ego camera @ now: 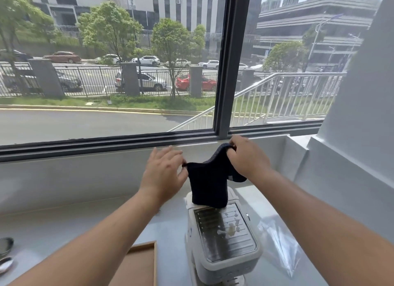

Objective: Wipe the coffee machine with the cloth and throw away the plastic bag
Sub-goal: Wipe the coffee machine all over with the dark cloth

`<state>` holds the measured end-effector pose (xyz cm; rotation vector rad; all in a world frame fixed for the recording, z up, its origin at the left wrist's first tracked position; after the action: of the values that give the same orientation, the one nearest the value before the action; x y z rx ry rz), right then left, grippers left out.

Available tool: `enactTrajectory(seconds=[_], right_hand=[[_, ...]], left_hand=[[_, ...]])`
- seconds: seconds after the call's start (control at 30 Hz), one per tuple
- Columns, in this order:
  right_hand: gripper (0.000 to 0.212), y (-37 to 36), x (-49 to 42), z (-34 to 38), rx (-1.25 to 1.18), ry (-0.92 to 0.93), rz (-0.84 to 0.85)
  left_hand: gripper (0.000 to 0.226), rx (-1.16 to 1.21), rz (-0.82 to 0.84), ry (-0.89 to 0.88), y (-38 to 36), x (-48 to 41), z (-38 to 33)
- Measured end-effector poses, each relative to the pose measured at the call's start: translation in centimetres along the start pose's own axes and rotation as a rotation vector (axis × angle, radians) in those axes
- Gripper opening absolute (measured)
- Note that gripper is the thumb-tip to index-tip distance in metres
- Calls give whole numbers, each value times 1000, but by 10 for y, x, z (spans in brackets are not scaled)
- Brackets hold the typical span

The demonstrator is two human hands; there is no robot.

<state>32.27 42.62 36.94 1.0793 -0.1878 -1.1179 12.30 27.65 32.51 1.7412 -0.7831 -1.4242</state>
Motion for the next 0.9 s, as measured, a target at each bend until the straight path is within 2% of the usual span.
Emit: enactTrajectory(seconds=[0.17,0.5,0.63,0.9], right_hand=[[7,-14,10,-25,-8,-5,48],[20,-73,44,-49,19,-19,263],[30,-95,52,-49,18,25,363],[55,-140,55,-53,102,88,533]], left_hand=[[19,9,97,8,-30,10,-21],[23,28,259,57,-90,39,-34],[24,65,320,88,-109,50,-32],[42,164,373,138,-131,69,-30]])
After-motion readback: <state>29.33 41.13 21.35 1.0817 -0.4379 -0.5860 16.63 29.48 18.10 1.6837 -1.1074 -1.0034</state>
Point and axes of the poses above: each hand's wrist, its own x-axis away from the middle knuckle, its own y-axis out of the back of the hand, z = x × y, the point moved 4 cm from there along -x, towards the middle knuckle, and after that the axes turned 7 degrees about -x, right-handed, at the moved point
